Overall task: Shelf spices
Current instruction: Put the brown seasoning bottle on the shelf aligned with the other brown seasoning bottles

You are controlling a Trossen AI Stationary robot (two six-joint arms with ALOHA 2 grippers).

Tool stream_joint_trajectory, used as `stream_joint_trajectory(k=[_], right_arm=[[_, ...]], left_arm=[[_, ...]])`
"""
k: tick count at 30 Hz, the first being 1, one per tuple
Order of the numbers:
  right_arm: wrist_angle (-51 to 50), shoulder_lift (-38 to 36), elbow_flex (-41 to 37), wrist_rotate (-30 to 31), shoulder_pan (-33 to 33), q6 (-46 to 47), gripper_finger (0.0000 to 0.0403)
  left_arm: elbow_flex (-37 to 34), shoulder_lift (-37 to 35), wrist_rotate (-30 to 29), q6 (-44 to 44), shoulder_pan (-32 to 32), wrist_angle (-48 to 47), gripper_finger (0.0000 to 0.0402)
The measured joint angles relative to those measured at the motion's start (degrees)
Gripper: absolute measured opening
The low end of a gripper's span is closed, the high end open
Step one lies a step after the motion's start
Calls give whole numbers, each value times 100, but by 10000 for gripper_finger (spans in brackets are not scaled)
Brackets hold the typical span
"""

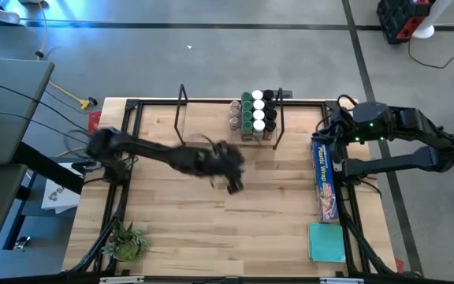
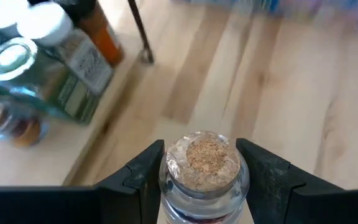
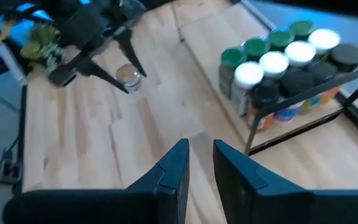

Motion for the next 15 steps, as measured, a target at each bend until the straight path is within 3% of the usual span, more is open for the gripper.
stream_joint_trajectory(k=[4,7,10,15], right_arm=[[182,7,0,309,0,156,66],[260,13,0,630,0,378,66],[325,35,0,923,0,691,66],[396,165,0,1270,1,1100,66]], left_arm=[[-2293,-1111,1054,362,793,2734,164],[-3402,-1550,1422,1003,1340,4326,164],[-3919,-1703,1825,1633,1834,5425,164],[-4065,-1364,2504,1792,2404,5559,164]])
